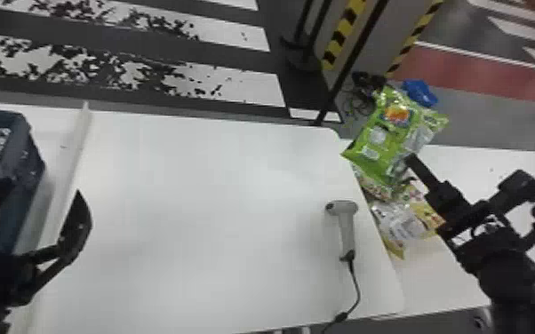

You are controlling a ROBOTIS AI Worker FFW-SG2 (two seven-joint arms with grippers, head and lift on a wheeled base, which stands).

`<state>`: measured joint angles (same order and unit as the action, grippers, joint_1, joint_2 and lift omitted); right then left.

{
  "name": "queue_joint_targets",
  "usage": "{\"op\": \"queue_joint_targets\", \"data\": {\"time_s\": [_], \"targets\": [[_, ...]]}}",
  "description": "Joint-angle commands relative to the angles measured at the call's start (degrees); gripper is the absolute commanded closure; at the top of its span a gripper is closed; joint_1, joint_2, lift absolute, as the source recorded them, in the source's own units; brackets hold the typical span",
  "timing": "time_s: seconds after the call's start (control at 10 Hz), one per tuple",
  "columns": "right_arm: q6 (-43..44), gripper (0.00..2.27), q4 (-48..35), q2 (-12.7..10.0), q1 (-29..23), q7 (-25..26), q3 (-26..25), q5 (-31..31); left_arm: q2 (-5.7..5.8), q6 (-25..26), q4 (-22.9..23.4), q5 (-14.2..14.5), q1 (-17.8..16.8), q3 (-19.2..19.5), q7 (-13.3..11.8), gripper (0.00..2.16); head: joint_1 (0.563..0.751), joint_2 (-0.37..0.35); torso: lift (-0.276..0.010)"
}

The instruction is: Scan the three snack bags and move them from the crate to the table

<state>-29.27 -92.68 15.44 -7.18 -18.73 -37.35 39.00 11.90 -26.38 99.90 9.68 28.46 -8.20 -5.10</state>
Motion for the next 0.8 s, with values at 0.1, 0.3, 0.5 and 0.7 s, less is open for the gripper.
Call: {"op": "queue_joint_targets", "data": {"time_s": [0.1, 0.3, 0.5, 0.7], "targets": [[7.2, 2.24, 6.3, -0.3, 0.2, 11.1, -0.2, -2.2, 0.49, -0.2, 0.6, 0.3, 0.0, 0.0, 0.0, 0.03, 0.695, -0.35, -0.062], [9.8, 2.24, 14.7, 0.2, 3.2, 17.9, 0.5, -5.2, 1.02, -0.2, 1.6, 0.3, 0.8, 0.1, 0.0, 0.03, 0.695, -0.35, -0.062], [12.8, 2.23, 22.4, 0.9, 5.7, 20.5, 3.5, -10.8, 1.2, -0.2, 2.6, 0.3, 1.3, 0.1, 0.0, 0.03, 0.695, -0.35, -0.062], [13.7, 1.65, 24.8, 1.0, 6.6, 23.6, 5.8, -13.9, 1.11, -0.2, 3.5, 0.3, 1.6, 0.0, 0.0, 0.03, 0.695, -0.35, -0.062]]}}
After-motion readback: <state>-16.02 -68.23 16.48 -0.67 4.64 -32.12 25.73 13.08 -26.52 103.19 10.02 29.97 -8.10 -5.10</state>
